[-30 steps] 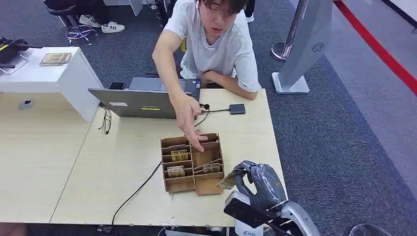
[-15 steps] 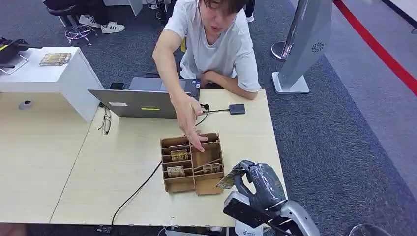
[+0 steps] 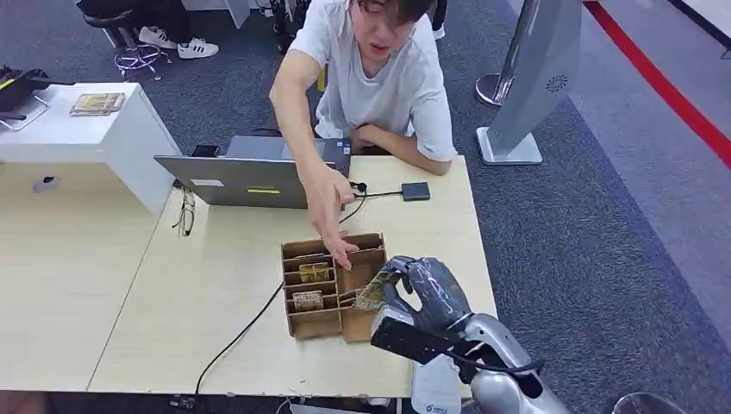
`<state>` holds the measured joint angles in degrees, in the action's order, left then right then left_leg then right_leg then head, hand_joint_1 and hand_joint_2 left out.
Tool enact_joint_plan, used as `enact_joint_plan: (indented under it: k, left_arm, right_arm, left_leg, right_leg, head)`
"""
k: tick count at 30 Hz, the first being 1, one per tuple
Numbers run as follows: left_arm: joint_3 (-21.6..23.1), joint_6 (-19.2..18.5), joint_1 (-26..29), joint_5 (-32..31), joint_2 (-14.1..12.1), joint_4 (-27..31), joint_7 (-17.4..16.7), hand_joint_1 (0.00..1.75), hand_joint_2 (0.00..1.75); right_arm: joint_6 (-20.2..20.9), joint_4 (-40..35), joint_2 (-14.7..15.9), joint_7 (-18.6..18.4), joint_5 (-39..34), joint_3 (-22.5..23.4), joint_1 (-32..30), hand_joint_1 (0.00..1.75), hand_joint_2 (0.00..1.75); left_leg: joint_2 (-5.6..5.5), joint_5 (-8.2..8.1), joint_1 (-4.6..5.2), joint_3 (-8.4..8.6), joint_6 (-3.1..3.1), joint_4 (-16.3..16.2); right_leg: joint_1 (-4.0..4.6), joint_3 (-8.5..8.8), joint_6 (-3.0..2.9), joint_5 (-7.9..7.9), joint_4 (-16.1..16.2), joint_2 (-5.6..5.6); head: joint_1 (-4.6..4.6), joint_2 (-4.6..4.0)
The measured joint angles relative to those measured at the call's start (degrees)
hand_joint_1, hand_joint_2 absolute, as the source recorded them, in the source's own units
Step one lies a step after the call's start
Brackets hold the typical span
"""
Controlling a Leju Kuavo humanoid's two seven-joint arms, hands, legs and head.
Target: Pass the card to the sensor for recognition and then transmit it.
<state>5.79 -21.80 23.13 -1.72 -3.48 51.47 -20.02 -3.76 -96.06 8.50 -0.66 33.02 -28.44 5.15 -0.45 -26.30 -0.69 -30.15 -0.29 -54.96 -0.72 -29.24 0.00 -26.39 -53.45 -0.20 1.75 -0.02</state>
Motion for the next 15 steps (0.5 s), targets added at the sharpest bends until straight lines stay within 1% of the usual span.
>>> enact_joint_plan:
  k: [2,6,11,15]
  left_arm:
    - [-1.9,-1.3,0.8,1.8,-0.3,0.5,-0.4,0.00,0.00]
    - [-4.0,-2.0,1.6,3.4,-1.1,0.6,-0.3,0.00,0.00]
    - [-3.9,-1.2,1.7,7.1,-2.5,0.5,1.4,0.00,0.00]
    - [-2.0,0.4,1.7,11.2,-4.2,0.4,2.1,0.00,0.00]
  right_arm:
    - [-0.1,1.6,-0.3,0.0,-0.7,-0.8,1.7,1.75,1.75]
    - [-0.4,4.3,-1.1,0.0,-1.5,-2.0,4.2,1.75,1.75]
    - [-1.9,6.7,-1.9,0.2,-3.1,-3.1,6.5,1.75,1.75]
    - [-3.2,7.7,-2.5,0.2,-3.3,-3.9,7.6,1.75,1.75]
  left_leg:
    - [0.00,0.01,0.00,0.00,0.01,0.0]
    - [-0.02,0.01,0.00,-0.02,0.01,0.0]
    - [-0.04,0.01,0.00,-0.03,0.01,0.0]
    - [-0.06,0.01,0.00,-0.03,0.01,0.0]
  right_leg:
    - [0.00,0.00,0.00,0.00,0.0,0.00]
    - [0.00,0.00,0.00,0.00,0.0,-0.02]
    - [0.00,0.00,0.00,0.00,0.0,-0.03]
    - [0.00,0.00,0.00,0.00,0.0,-0.05]
  head:
    - [-0.04,0.00]
    - [0.00,0.00]
    - [-0.02,0.00]
    - [0.00,0.00]
